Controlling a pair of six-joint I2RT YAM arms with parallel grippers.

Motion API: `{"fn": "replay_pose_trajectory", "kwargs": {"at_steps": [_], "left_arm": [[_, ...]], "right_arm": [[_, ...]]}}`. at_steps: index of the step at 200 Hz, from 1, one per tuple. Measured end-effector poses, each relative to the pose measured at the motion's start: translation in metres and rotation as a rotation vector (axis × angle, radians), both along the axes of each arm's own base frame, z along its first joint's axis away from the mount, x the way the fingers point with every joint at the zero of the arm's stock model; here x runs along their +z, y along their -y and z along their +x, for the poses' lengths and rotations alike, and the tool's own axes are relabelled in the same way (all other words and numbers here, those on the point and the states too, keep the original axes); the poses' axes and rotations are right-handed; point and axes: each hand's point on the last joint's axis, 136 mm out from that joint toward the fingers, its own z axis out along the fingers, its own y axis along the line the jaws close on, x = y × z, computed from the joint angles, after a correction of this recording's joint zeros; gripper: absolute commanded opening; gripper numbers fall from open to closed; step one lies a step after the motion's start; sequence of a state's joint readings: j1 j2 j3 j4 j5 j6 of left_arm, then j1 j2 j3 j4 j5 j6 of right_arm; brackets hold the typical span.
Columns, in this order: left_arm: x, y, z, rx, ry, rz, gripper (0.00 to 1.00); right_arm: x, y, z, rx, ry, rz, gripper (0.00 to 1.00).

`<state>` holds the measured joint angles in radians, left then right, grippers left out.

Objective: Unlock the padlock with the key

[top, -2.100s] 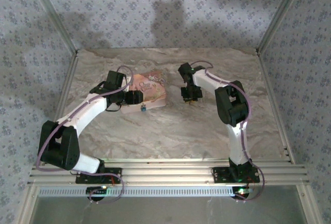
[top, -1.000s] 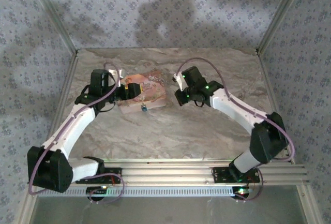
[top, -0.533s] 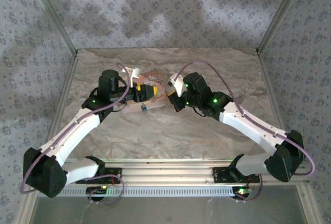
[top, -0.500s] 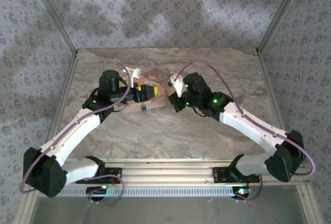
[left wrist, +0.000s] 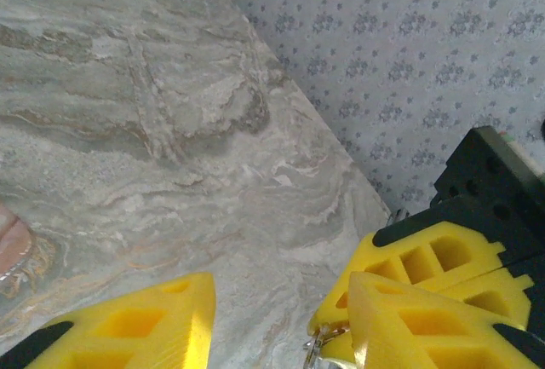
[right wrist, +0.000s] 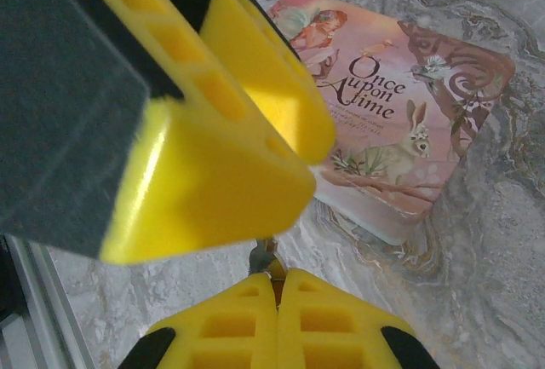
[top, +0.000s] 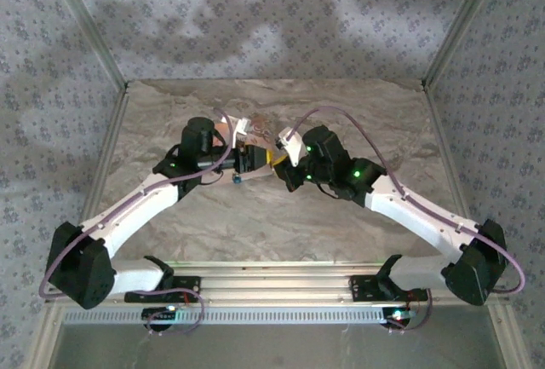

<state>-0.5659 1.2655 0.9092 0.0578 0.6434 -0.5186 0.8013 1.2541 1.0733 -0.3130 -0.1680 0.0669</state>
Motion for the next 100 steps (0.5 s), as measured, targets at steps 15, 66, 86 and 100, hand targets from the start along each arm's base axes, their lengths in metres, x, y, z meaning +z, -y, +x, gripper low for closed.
{"fn": "replay_pose_trajectory", "kwargs": {"at_steps": [15,66,86,100], "left_arm": [[-0.0032,0.0034,-0.0019,-0.01,-0.008,0.004,0.41],[-0.0062,0.0073,-0.0031,-0.018,-0.017,0.005,0.31],[-0.0062,0.0073,-0.0031,-0.018,-0.017,0.005,0.28],[-0.0062,0.0073,-0.0031,-0.018,-0.017,0.005,0.26]], "right_arm": [[-0.0004,0.0,-0.0007,0.0,-0.001,0.006,0.0],[-0.006,0.0006,-0.0016,-0.001,-0.01,0.003,0.0],[-0.0079,0.0008,-0.0018,-0.003,-0.015,0.002,0.0],[-0.0078,0.0008,-0.0017,-0.005,-0.016,0.004,0.0]]}}
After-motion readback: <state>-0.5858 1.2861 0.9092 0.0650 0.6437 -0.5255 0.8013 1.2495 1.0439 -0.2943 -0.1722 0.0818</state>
